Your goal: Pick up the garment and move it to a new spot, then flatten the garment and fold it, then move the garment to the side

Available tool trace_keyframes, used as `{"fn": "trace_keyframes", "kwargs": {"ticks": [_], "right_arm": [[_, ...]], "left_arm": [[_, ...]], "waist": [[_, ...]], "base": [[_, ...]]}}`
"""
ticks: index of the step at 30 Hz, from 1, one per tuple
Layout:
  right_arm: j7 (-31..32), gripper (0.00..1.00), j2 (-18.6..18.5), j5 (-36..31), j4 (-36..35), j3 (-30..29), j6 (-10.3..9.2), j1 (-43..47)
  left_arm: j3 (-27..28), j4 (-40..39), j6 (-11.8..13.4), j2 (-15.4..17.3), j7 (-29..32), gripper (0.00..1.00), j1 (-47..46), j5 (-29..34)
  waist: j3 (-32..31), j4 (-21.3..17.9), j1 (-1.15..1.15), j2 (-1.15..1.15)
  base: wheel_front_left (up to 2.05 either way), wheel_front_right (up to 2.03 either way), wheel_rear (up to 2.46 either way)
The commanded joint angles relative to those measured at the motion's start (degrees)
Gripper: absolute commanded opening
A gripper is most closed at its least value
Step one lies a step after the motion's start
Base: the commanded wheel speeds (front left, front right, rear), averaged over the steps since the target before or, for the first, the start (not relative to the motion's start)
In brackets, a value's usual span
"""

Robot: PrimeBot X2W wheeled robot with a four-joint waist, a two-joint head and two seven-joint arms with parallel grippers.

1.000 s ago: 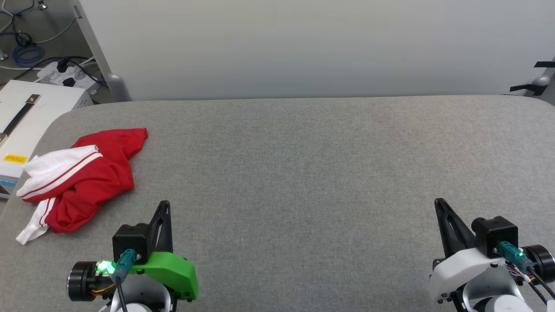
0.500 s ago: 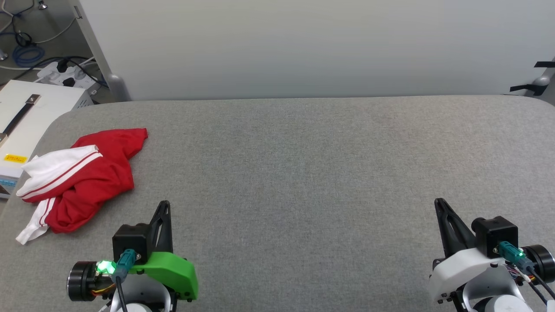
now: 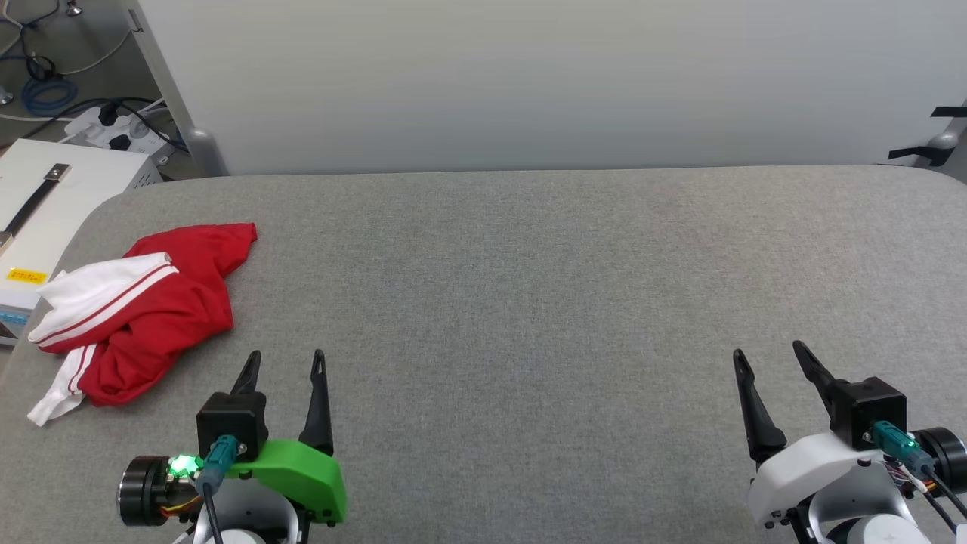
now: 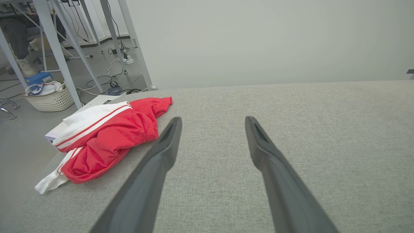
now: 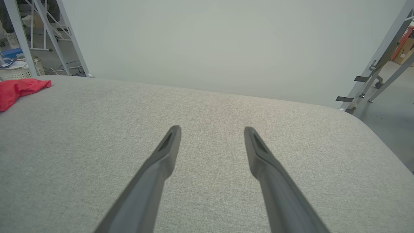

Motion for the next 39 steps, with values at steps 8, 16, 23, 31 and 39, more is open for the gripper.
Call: {"fn": "trace_keyframes", "kwargs": {"ticks": [8,16,23,31,39], "right_arm": [[-1.44,1.00,-0.02,1.45,-0.71,-1.16,-0.01,0.12],[-2.38,1.00,-0.02,2.73,-1.42,-1.88,-0.02,0.25],[-3.21,1.00,-0.02,3.78,-2.46,-2.06,-0.02,0.51],[-4.14,1.00,-0.02,4.60,-3.20,-2.32,-0.02,0.82],[-5.07,1.00,-0.03,5.23,-3.93,-2.39,-0.02,1.38]], "left_arm": [[-0.69,-0.41,1.24,-0.04,-1.52,1.00,-0.35,-0.60],[-1.16,-0.64,2.05,-0.06,-2.47,1.00,-0.53,-0.83],[-1.50,-1.01,2.69,-0.07,-3.31,1.00,-0.63,-0.89],[-1.87,-1.23,2.99,-0.09,-4.26,1.00,-0.73,-0.79],[-2.19,-1.43,3.33,-0.11,-5.20,1.00,-0.54,-0.81]], "waist": [[0.07,0.00,0.00,0.00],[0.10,0.03,0.00,0.00],[0.13,0.05,0.00,0.00],[0.18,0.06,0.00,0.00],[0.08,0.10,0.00,0.00]], "base": [[0.00,0.00,0.00],[0.00,0.00,0.00],[0.00,0.00,0.00],[0.00,0.00,0.00],[0.00,0.00,0.00]]}}
